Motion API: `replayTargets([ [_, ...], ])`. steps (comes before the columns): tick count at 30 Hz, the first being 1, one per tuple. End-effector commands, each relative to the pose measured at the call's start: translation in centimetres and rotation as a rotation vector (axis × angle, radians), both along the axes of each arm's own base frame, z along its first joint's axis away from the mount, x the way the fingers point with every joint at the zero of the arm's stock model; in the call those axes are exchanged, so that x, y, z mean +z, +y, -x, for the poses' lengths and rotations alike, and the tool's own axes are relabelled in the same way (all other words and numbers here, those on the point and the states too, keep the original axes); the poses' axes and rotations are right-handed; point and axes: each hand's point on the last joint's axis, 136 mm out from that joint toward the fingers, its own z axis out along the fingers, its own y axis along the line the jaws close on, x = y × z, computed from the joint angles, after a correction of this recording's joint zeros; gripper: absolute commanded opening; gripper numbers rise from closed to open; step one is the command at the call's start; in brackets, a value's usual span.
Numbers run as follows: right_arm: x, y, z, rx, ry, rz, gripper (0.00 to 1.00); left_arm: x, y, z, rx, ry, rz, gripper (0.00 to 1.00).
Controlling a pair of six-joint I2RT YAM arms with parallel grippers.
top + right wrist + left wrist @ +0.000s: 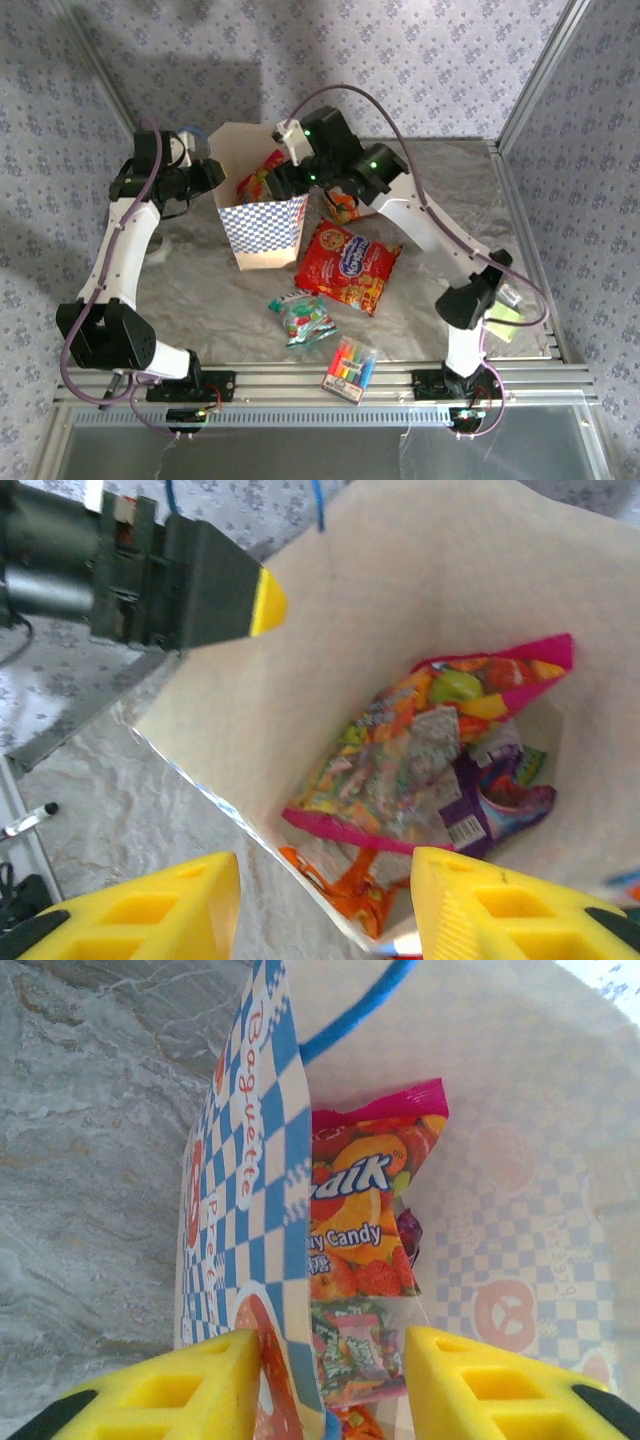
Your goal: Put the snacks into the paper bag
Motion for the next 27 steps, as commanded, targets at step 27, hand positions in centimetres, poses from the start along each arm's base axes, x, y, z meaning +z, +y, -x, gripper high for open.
replayTargets([
  [27, -1.6, -19.8, -2.6, -0.41, -0.051, -0.046, 0.57, 3.4, -0.4, 0.1, -0.035, -0.031, -0.118, 0.48],
])
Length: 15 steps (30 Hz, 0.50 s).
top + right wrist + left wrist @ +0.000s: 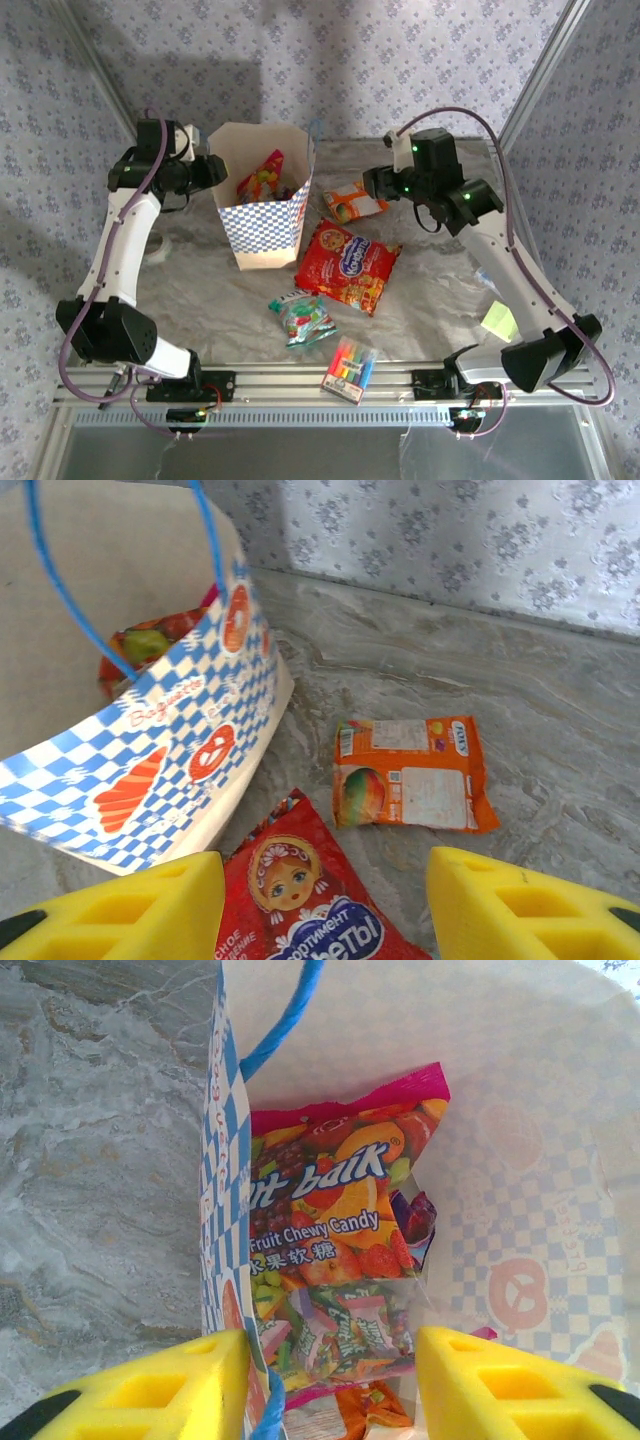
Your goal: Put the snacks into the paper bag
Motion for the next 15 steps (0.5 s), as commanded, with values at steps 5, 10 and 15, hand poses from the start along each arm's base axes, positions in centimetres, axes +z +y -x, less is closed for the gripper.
replayTargets([
  [5, -0.2, -2.2, -1.1, -0.031, -0.002, -0.065, 0.59, 1.8, -0.6, -0.8, -0.016, -0.045, -0.025, 0.49],
  [10, -1.5, -3.7, -2.2, -0.073, 0.029, -0.094, 0.59, 1.6, -0.9, -1.4, -0.018, -0.043, -0.039, 0.5],
  [15, -3.2, -5.4, -3.6, -0.135, 0.09, -0.129, 0.59, 1.1, -1.1, -1.9, -0.014, -0.036, -0.046, 0.5],
])
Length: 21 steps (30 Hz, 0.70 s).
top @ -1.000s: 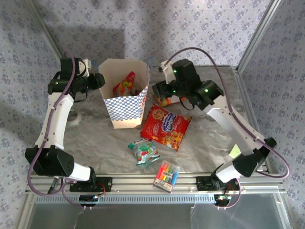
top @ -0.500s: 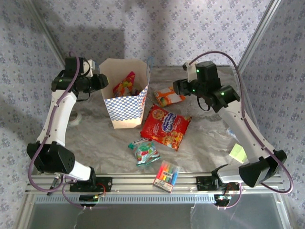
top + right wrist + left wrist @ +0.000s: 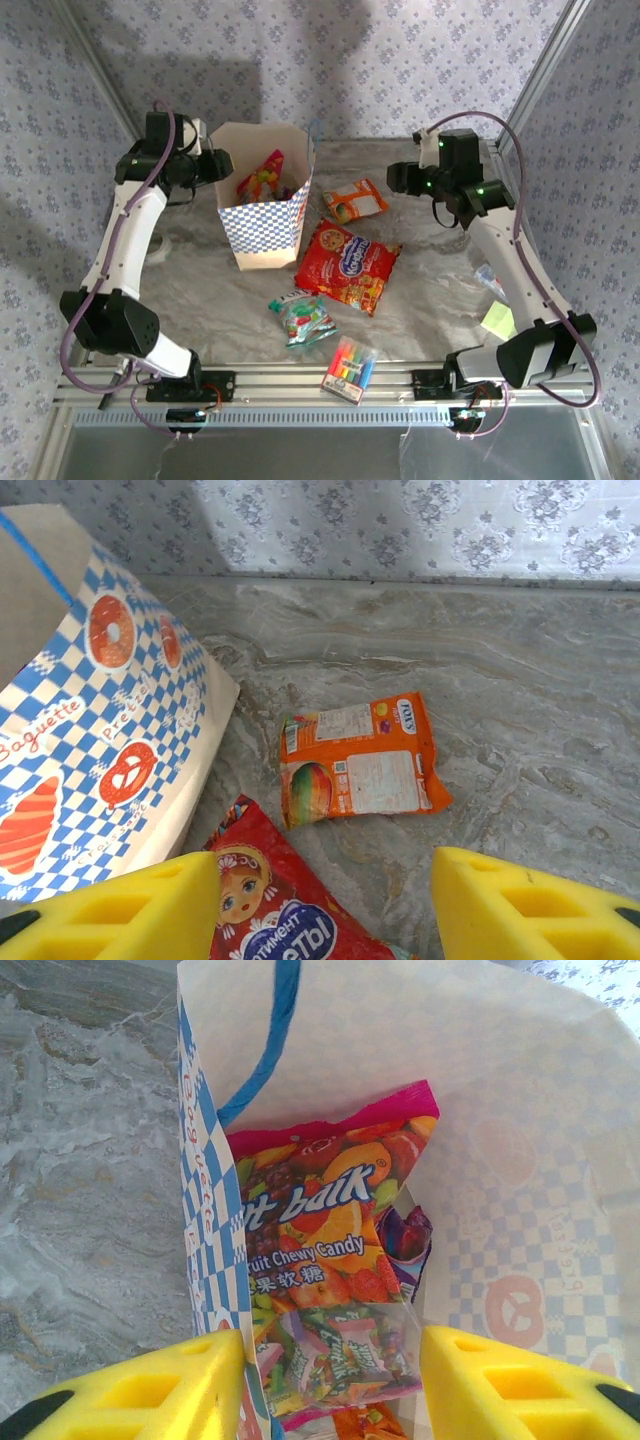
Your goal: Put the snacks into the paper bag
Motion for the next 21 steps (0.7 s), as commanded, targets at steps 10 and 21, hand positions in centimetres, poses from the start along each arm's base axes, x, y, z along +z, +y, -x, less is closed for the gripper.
replayTargets([
  [10, -3.6, -1.8, -3.3, -0.078, 0.114, -0.123, 0.61, 0.0, -0.1, -1.2, 0.0, -0.013, -0.034, 0.51],
  [21, -8.7, -2.1, -6.3, -0.121, 0.248, -0.14, 0.63, -0.7, -0.1, -1.8, 0.0, -0.001, -0.046, 0.51],
])
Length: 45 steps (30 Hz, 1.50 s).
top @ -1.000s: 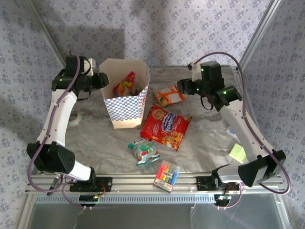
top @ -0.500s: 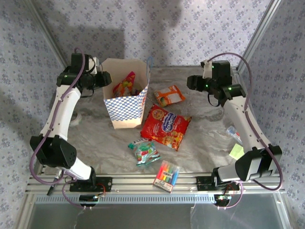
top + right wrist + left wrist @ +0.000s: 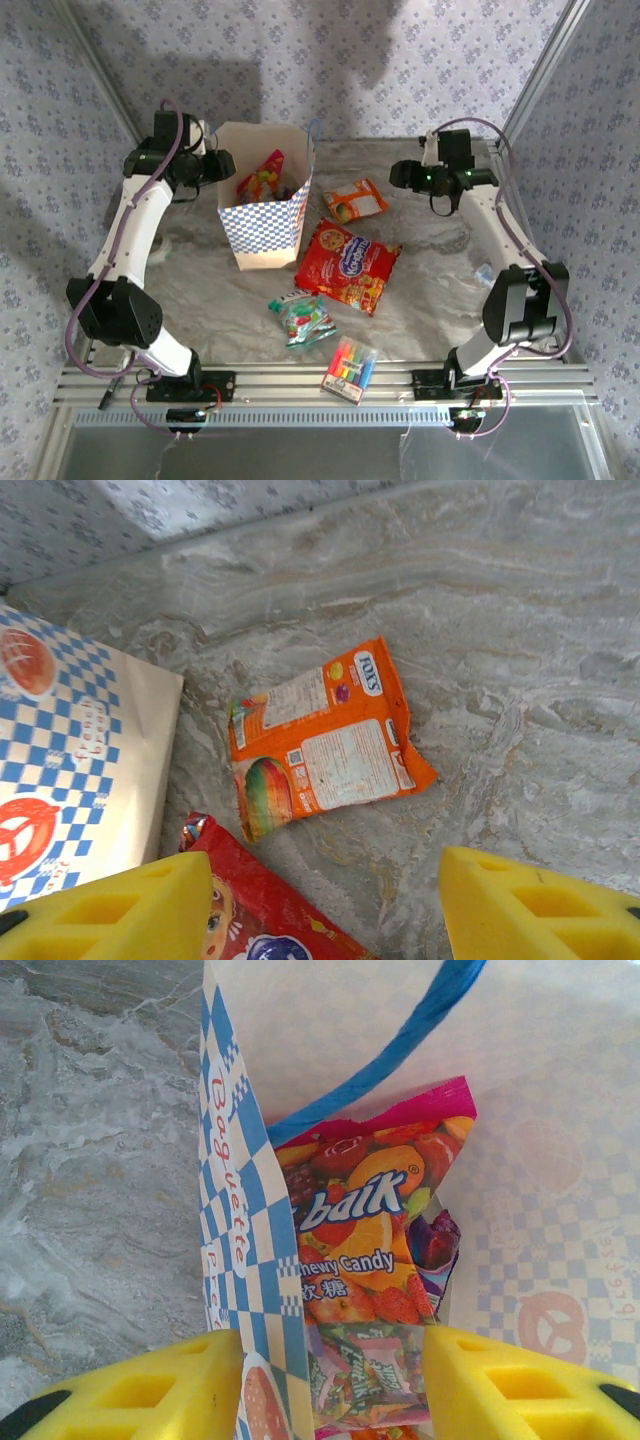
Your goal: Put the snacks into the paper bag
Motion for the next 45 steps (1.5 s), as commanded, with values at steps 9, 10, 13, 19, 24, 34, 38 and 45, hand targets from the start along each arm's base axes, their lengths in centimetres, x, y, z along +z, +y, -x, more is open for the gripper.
replayTargets([
  [9, -3.9, 0.1, -2.7, -0.032, 0.117, -0.05, 0.63, 0.9, -0.2, -1.0, -0.023, -0.028, -0.032, 0.51],
  [10, -4.5, 0.0, -2.8, -0.037, 0.13, -0.051, 0.63, 1.0, -0.2, -1.1, -0.025, -0.029, -0.031, 0.51],
  [13, -6.2, -0.1, -3.2, -0.047, 0.171, -0.054, 0.63, 0.9, -0.3, -1.2, -0.03, -0.028, -0.027, 0.51],
  [19, -9.4, 0.1, -3.8, -0.052, 0.234, -0.072, 0.64, 0.6, -0.5, -1.2, -0.038, -0.016, -0.026, 0.52],
  [24, -11.1, 0.5, -4.5, -0.049, 0.271, -0.082, 0.65, 0.7, -0.5, -1.3, -0.036, -0.019, -0.023, 0.52],
  [34, -14.0, 1.5, -6.0, -0.028, 0.322, -0.113, 0.66, 0.8, -1.1, -1.8, -0.05, -0.017, 0.004, 0.52],
  [38, -14.9, 1.8, -6.4, -0.027, 0.338, -0.116, 0.67, 0.7, -1.2, -2.0, -0.052, -0.017, 0.011, 0.52],
  [45, -15.9, 2.8, -6.9, -0.005, 0.359, -0.124, 0.67, 0.7, -1.1, -2.0, -0.05, -0.013, 0.006, 0.52],
])
